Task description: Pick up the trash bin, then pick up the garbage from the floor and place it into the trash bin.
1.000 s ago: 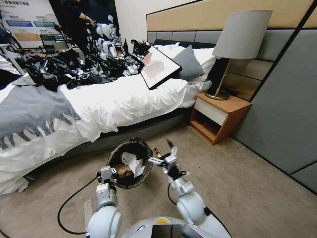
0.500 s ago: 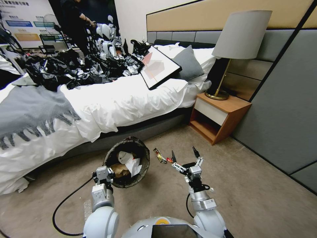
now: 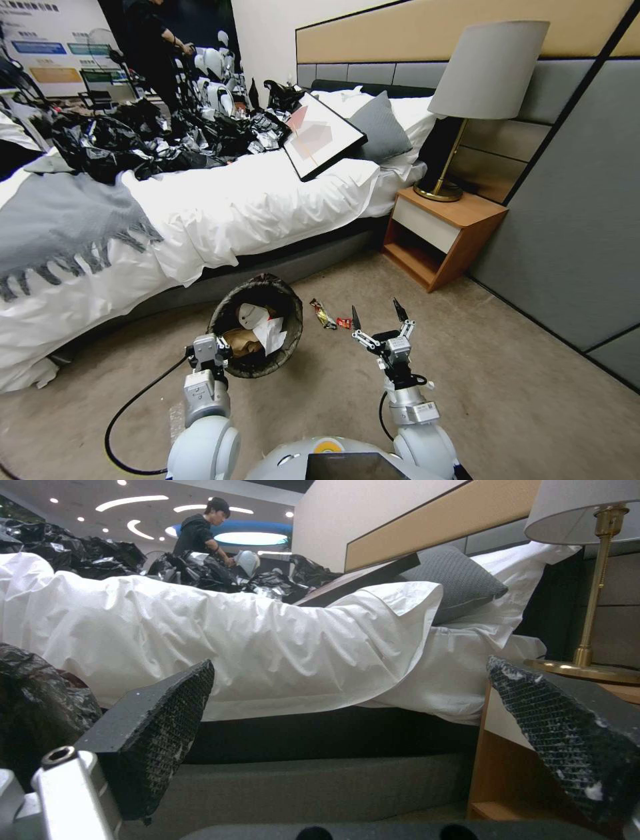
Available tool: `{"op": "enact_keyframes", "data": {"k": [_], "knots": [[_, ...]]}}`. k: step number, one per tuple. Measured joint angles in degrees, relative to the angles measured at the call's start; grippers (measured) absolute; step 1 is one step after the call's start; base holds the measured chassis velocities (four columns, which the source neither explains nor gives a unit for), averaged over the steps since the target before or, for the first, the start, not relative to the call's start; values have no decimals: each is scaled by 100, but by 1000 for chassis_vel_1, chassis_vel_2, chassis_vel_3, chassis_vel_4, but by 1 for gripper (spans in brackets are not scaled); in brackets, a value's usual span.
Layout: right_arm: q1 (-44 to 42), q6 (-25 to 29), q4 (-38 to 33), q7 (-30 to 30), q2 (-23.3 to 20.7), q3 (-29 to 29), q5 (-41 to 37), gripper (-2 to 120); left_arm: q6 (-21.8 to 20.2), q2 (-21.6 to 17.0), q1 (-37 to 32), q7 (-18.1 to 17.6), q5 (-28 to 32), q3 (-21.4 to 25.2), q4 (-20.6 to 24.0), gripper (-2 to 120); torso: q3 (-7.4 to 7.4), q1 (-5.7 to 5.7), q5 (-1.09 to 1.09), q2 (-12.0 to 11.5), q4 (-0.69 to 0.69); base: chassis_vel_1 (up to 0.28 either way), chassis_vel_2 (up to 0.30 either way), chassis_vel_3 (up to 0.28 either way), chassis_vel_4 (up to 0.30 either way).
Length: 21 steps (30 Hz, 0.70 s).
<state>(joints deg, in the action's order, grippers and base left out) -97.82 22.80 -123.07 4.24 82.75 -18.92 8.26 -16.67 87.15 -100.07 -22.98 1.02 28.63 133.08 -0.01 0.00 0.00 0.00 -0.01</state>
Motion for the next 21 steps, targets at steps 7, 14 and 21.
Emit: {"op": "enact_keyframes", "data": {"k": [7, 14, 21], "knots": [[12, -13, 5, 3, 0, -30, -1, 100, 0, 4, -8, -2, -5, -19, 1, 0, 0, 0, 0, 0, 0, -25, 25, 31, -33], [37, -51, -21, 3, 2, -42, -29, 100, -3, 13, 5, -2, -14, -35, 9, 0, 1, 0, 0, 0, 0, -148, 154, 139, -147], [120, -85, -8, -15, 0, -57, -79, 100, -3, 22, 5, -2, -11, -9, 10, 0, 1, 0, 1, 0, 0, -138, 143, 139, -139]]}}
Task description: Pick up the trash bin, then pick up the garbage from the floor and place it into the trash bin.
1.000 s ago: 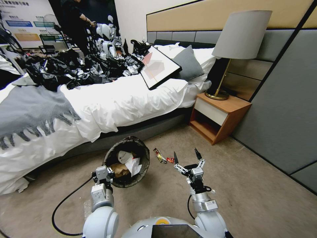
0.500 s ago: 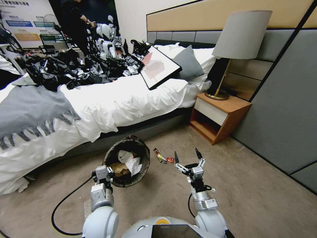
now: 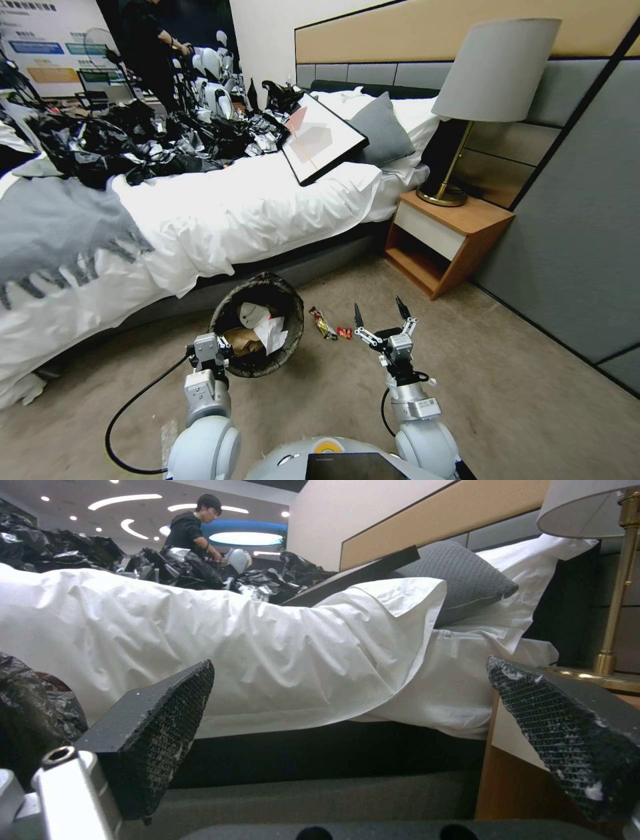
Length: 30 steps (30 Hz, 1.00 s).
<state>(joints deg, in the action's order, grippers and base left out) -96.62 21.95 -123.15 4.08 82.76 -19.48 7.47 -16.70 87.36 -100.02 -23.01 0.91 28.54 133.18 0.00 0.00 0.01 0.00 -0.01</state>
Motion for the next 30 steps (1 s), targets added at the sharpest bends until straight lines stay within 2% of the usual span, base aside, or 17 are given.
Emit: {"op": "enact_keyframes", "data": {"k": [10, 17, 30], "knots": [[67, 24, 70, 2, 4, -3, 3, 100, 1, 24, -4, 0, -11, -5, -2, 0, 0, 0, -1, 0, 0, -108, 109, 114, -106], [167, 406, 164, -182, 9, -9, -33, 100, 4, 28, -14, 1, -27, -17, -8, 0, 0, -1, -1, 0, 0, -100, 96, 89, -98], [296, 402, 177, -228, 9, -1, 196, 100, 5, 4, -32, -3, -35, -48, 5, 0, -1, 0, -1, 0, 0, -3, 4, 5, -4]]}}
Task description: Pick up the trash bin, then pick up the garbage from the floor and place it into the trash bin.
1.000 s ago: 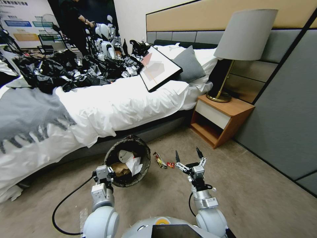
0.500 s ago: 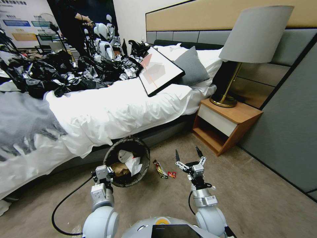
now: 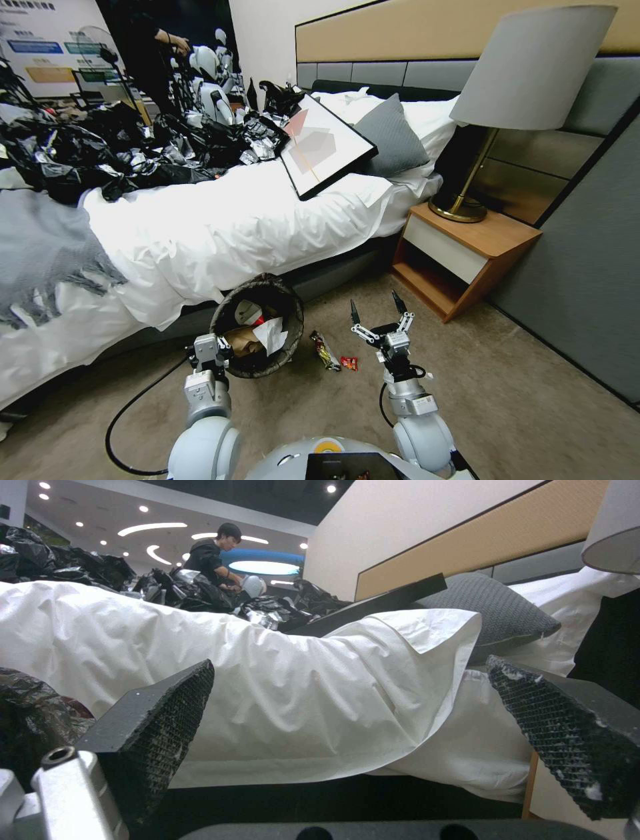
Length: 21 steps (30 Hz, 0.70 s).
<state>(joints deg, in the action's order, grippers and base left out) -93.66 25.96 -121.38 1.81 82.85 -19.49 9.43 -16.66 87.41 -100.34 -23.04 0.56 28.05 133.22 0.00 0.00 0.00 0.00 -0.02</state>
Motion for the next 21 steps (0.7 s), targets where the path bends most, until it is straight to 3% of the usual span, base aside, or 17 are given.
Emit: {"op": "enact_keyframes", "data": {"k": [12, 14, 16, 18, 19, 21], "knots": [[343, -702, 76, 163, -355, 153, -230, 100, 0, -9, -86, 0, -45, -46, 84, 0, 0, 0, 1, -1, 0, 0, 0, 0, 0], [570, -1263, 181, 272, -545, 395, -662, 100, 12, -14, -140, 0, -57, -36, 99, 0, 0, 0, 1, 0, 0, 0, 0, 0, 0], [641, -1447, 221, 286, -592, 453, -807, 100, 15, -13, -151, 0, -60, -33, 103, 0, 0, 0, 0, 0, 0, 0, 0, 0, 0], [894, -2112, 399, 225, -736, 616, -1211, 100, 16, -4, -164, 0, -77, -26, 116, 0, 0, 0, 1, 0, 0, 0, 0, 0, 0], [894, -2112, 399, 225, -736, 616, -1211, 100, 16, -4, -164, 0, -77, -26, 116, 0, 0, 0, 1, 0, 0, 0, 0, 0, 0], [1186, -2886, 673, 65, -885, 707, -1539, 100, 17, 0, -168, 2, -101, -20, 127, 0, 0, 0, 1, 0, 1, 0, 0, 0, 0]]}}
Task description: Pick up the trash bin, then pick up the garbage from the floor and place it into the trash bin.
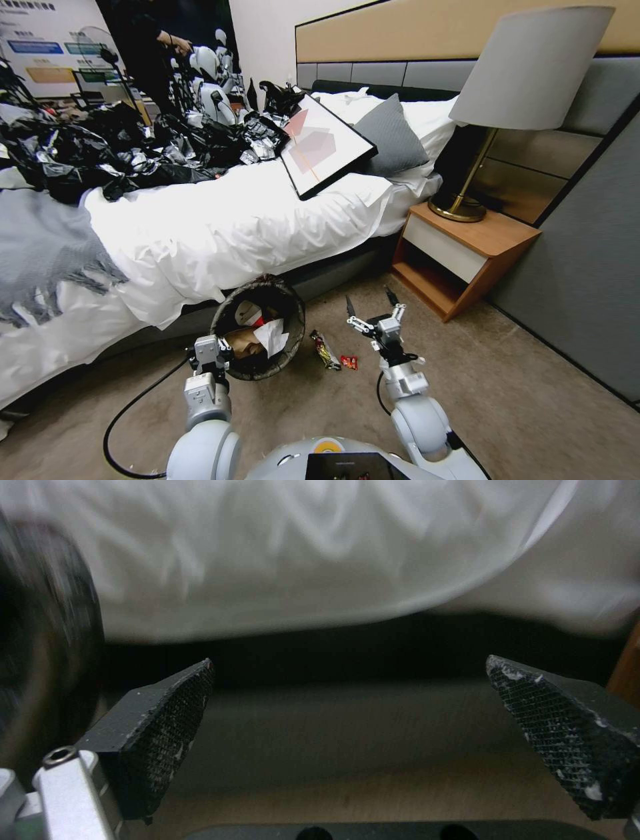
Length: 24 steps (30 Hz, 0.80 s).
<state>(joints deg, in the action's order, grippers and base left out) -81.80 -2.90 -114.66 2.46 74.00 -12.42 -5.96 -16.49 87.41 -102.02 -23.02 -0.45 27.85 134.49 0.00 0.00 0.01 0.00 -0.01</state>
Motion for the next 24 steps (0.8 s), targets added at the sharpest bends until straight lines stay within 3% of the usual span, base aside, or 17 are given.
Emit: {"op": "enact_keyframes", "data": {"k": [1, 4, 12, 24], "knots": [[0, 0, 0, 0, 0, 0, 0, 100, 0, 0, 0, 0, 0, 0, 0, 0, 0, 0, 0, 0, 0, 0, 0, 0, 0], [426, -815, 407, -236, -195, 86, -357, 100, 0, 12, -3, 4, -24, 5, 2, 0, 0, 0, -1, 0, 0, 0, 0, 0, 0], [1214, -1608, 1161, -562, -412, 336, -588, 100, 0, 56, 0, 12, -65, -6, -22, 0, 0, 0, -1, 0, -1, 0, 0, 0, 0], [2202, -1468, 2962, -1180, -219, 869, -276, 100, 0, 107, -7, 17, -82, 12, -33, 0, 0, 0, -2, 0, 0, 0, 0, 0, 0]]}}
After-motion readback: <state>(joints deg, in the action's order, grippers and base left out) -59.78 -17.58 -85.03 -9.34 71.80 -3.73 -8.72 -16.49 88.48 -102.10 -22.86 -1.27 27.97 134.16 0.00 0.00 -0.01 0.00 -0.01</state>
